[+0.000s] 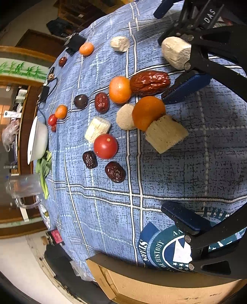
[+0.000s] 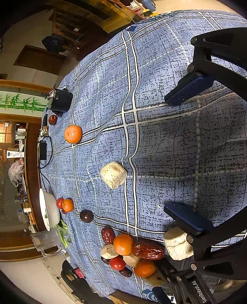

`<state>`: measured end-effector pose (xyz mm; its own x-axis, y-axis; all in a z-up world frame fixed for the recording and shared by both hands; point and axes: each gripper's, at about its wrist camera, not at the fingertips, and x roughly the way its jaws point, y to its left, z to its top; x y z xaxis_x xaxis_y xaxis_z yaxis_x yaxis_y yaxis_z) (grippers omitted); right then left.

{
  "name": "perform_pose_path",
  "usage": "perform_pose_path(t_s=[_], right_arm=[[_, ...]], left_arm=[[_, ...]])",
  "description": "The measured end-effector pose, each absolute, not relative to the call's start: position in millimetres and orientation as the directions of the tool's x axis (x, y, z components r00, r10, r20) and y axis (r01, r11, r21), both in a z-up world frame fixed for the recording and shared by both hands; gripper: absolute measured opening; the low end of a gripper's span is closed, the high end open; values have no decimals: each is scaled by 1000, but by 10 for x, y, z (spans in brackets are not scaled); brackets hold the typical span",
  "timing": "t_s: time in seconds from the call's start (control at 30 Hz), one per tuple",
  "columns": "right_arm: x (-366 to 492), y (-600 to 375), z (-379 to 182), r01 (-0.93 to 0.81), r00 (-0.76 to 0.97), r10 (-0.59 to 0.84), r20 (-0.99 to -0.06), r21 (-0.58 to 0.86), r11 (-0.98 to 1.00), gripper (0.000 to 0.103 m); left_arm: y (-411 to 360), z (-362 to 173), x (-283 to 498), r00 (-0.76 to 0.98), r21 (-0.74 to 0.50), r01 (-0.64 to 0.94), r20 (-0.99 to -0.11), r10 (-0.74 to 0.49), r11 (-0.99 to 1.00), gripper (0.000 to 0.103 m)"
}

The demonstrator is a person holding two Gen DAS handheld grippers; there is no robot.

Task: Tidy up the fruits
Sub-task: 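Move both tools toward the beige blocks in the food pile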

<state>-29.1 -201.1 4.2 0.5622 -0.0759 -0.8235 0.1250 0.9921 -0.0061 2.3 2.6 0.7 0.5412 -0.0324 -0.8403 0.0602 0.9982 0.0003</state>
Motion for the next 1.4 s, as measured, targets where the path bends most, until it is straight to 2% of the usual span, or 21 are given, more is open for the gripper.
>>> perform_pose_path(t_s=[0.4, 0.57, 0.7, 0.77, 0.83, 0.93, 1.17, 1.4], right_arm=[[-233, -2026, 43, 137, 524, -75, -848, -3, 991, 102], [-283, -2038, 64, 161, 535, -91, -840, -4, 987, 102], [-602, -2045, 303, 209, 636, -70, -769, 84, 974, 102], [-881, -1986, 485, 227, 722, -87, -686, 117, 967, 102], [-1113, -1892, 616, 238, 783, -126, -609, 106, 965, 102], [-1312, -1716, 737, 232, 820, -175, -545, 37, 972, 102], [-1490, -1573, 904, 225, 845, -184, -503, 21, 974, 102], [-1612, -1520, 990, 234, 845, -187, -501, 33, 972, 102]], left_arm=[[112, 57, -81, 503, -24, 114, -861, -78, 993, 103], [353, 378, -501, 623, -43, 71, -778, -78, 997, 103], [536, 621, -791, 713, -27, 37, -699, -46, 999, 103], [615, 723, -888, 736, -31, 45, -675, -54, 999, 103], [652, 804, -969, 755, -30, 54, -653, -60, 998, 103], [675, 906, -1072, 785, -13, 54, -617, -51, 998, 103], [722, 1063, -1284, 815, -5, 65, -576, -56, 998, 103], [854, 1062, -1366, 810, -25, 48, -584, -54, 999, 103]])
